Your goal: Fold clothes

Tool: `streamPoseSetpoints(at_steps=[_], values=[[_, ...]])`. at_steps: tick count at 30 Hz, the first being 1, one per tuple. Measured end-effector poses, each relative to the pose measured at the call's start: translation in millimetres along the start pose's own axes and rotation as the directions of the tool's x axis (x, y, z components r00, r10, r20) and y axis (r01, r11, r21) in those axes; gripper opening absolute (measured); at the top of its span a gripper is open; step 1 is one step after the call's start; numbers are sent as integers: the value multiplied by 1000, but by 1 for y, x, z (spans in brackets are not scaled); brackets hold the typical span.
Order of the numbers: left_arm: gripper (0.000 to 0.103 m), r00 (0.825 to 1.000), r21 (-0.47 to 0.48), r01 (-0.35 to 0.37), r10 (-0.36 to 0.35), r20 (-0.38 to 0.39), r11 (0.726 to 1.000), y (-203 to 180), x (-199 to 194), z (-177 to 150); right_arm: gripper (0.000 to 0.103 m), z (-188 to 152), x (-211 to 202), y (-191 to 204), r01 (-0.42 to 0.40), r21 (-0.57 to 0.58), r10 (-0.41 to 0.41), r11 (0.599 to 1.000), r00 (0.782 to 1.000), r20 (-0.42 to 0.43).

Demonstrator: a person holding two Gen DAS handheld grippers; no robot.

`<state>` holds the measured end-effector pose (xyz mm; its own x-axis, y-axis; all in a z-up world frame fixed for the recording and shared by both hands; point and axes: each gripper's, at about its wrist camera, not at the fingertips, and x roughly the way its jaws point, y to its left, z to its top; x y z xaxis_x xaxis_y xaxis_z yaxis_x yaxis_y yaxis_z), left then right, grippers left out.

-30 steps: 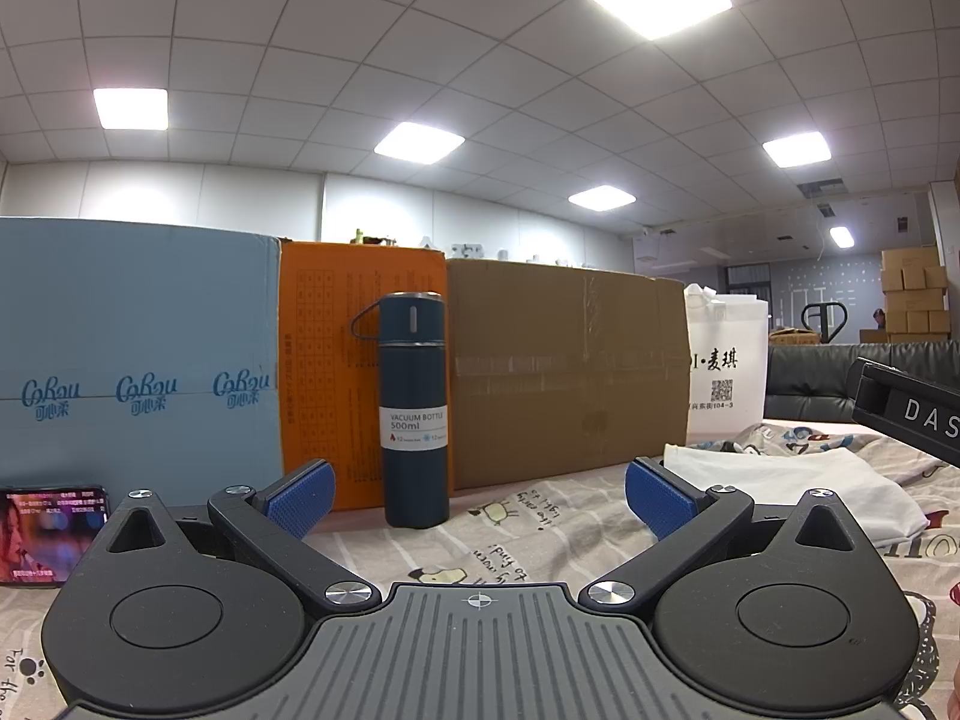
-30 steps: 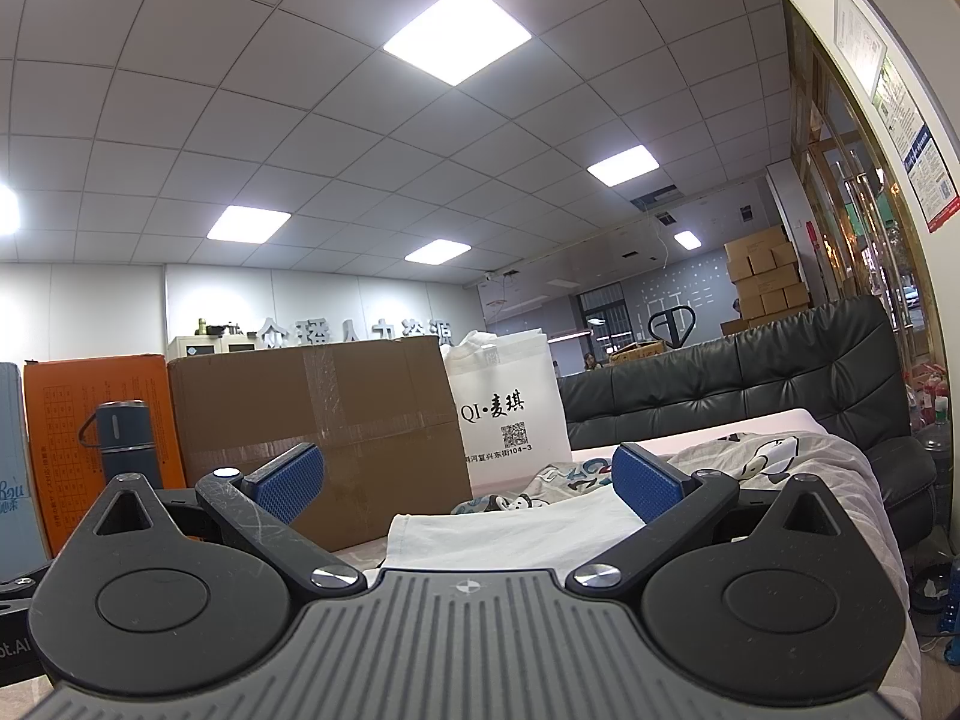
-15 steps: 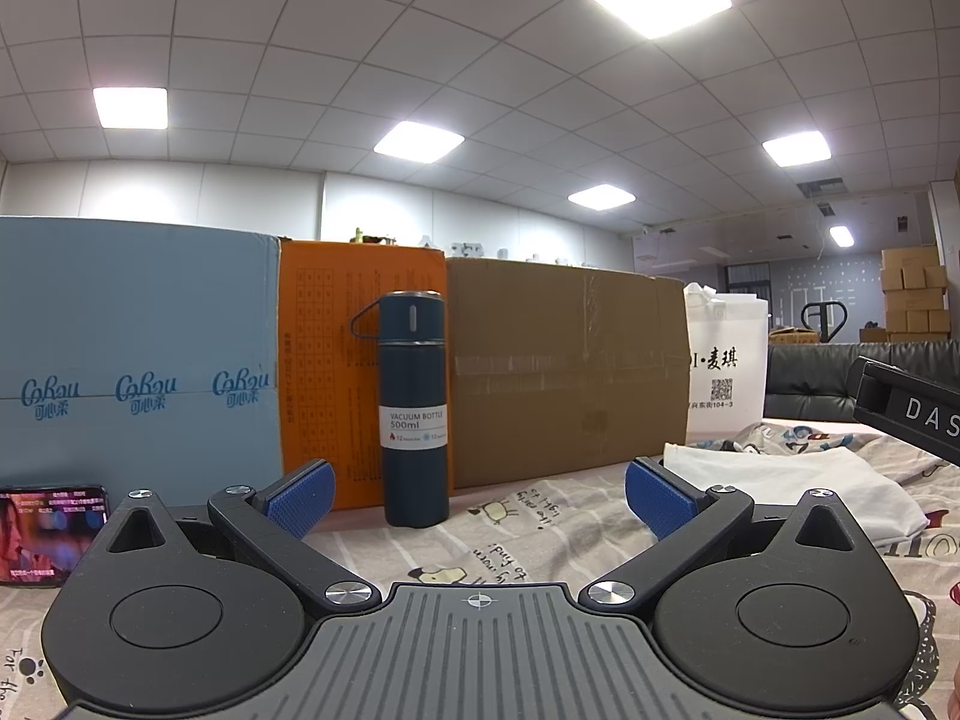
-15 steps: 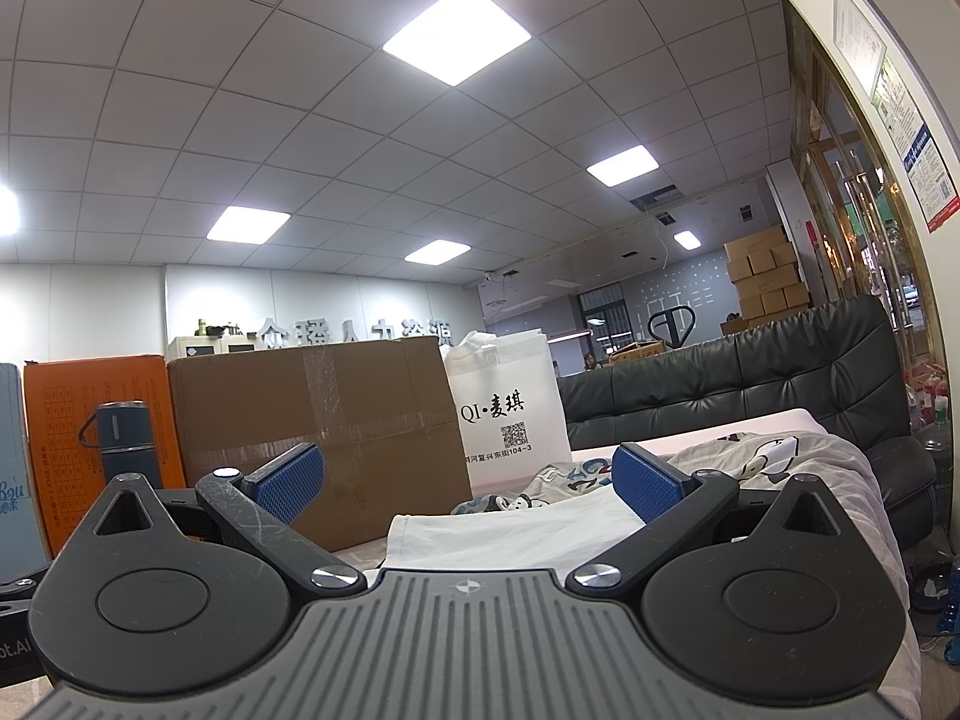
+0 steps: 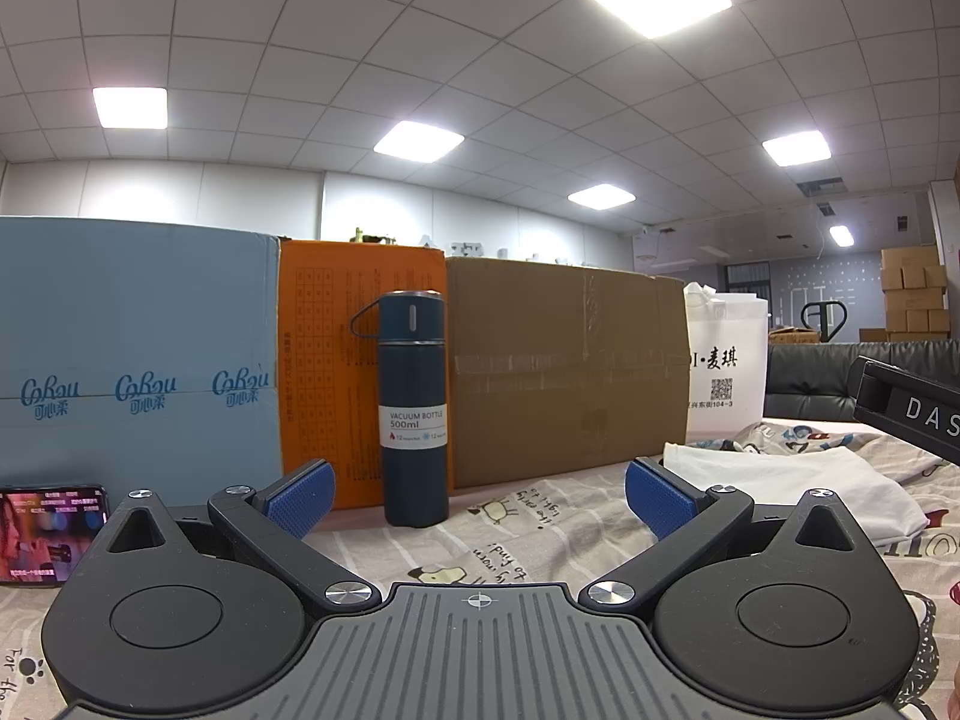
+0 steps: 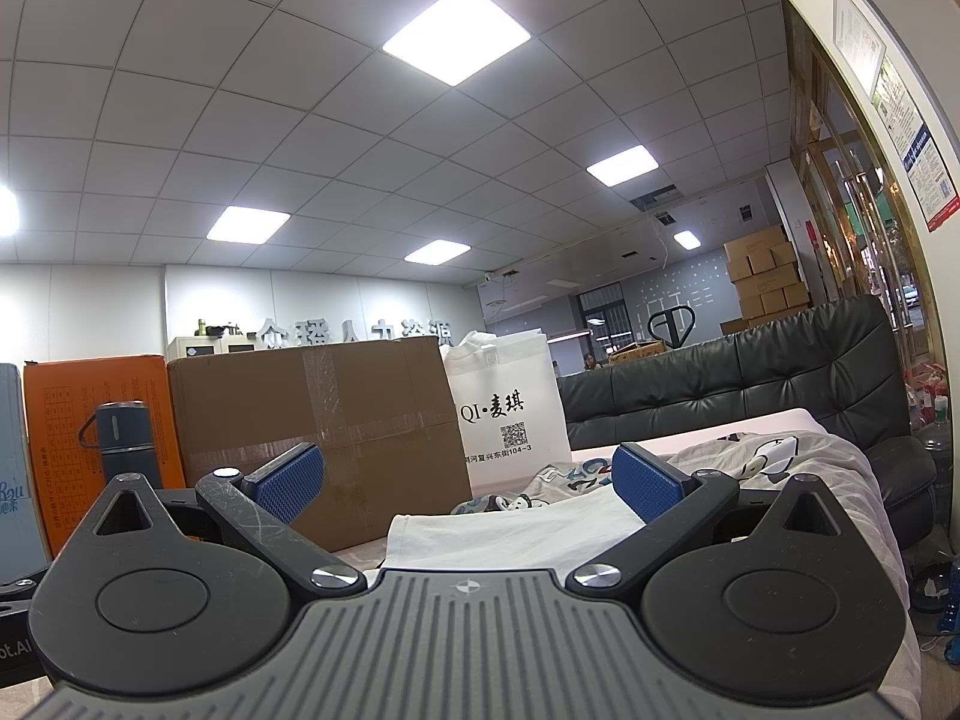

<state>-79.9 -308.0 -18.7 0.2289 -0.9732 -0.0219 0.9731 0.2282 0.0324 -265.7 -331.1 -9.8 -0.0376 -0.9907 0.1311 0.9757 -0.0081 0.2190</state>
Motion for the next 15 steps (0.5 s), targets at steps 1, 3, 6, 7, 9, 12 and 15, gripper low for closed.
streamPoseSetpoints(at_steps=[1, 3, 6, 7, 9, 12, 15], values=[[103, 1000, 0, 0, 0, 0, 1000, 0, 0, 0, 103, 0, 0, 0, 0, 0, 0, 1000, 1000, 0], [103, 1000, 0, 0, 0, -1, 1000, 0, 0, 0, 103, 0, 0, 0, 0, 0, 0, 1000, 1000, 0], [103, 1000, -1, -2, 2, -2, 1000, 0, 0, 0, 103, 0, 0, 0, 0, 0, 0, 1000, 1000, 0], [103, 1000, -1, -3, 3, -3, 1000, 0, 0, 0, 103, 0, 0, 0, 0, 0, 0, 1000, 1000, 0], [103, 1000, -2, -3, 3, -4, 1000, -1, 0, -1, 103, 0, 0, 0, 0, 0, 0, 1000, 1000, 0], [103, 1000, -1, -2, 2, -4, 1000, 0, 0, -1, 103, 0, 0, 0, -1, 0, 1, 1000, 1000, 0], [103, 1000, -2, -1, 1, -4, 1000, 0, 0, -1, 103, 0, 0, 0, -1, 1, 1, 1000, 1000, 0]])
